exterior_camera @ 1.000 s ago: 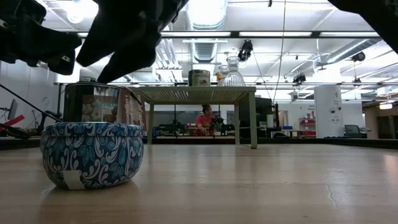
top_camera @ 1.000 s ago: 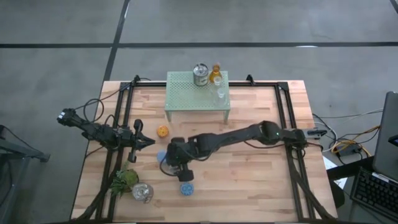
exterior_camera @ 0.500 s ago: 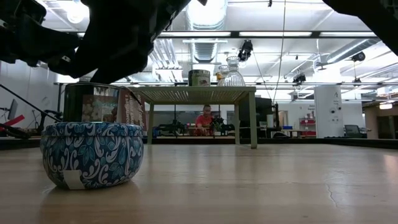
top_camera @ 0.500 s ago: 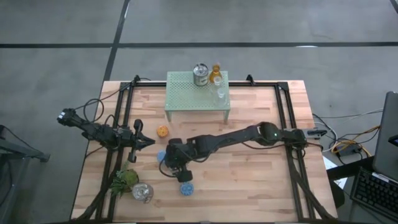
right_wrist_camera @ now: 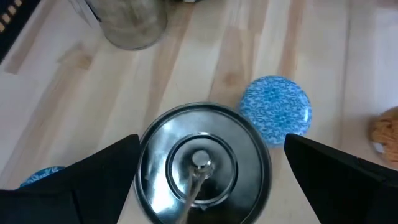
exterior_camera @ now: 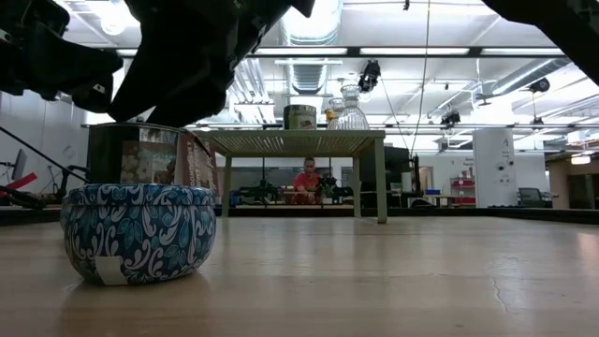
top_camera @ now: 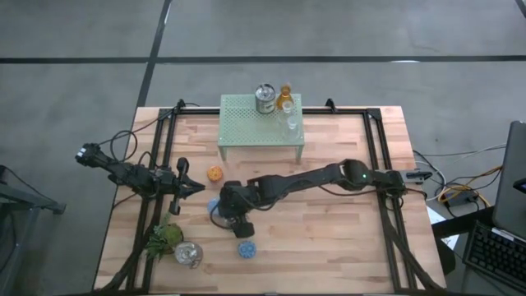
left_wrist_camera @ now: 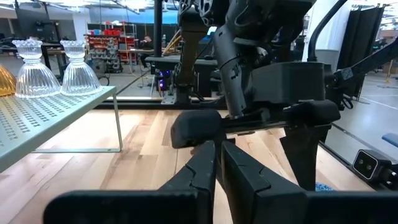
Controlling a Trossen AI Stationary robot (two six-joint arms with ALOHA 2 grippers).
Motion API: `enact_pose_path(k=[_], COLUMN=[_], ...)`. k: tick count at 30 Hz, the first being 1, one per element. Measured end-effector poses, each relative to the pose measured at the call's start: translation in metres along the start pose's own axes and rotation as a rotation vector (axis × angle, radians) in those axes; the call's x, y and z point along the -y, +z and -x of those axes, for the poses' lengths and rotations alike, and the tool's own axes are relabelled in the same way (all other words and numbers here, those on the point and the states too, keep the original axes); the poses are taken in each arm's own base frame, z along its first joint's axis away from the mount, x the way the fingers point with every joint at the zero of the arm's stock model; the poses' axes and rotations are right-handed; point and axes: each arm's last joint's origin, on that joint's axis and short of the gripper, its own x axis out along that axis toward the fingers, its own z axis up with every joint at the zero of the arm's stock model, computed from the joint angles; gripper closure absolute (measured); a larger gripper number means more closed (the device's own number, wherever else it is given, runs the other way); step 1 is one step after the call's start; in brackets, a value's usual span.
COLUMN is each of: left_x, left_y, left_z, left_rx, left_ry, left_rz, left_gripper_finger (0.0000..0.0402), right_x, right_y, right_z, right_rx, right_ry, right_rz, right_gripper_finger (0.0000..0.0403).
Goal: Pick & Place candle stick holders
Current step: Put the top brown scented candle on the shelf
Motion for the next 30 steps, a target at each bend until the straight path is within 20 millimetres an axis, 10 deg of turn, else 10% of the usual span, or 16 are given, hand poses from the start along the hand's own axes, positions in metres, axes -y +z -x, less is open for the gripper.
enact_pose_path(k=[30], left_x=[0.000], left_y=[0.000], left_z=[0.000], left_rx=[0.000], left_ry=[0.000], left_rz=[0.000], left_gripper_finger=[0.0371], right_x=[-0.003], right_y=[-0.016], right_z=[-0.019], right_rx=[-0.003], right_ry=[0.004], right_rz=[-0.013], right_gripper_finger=[0.0010])
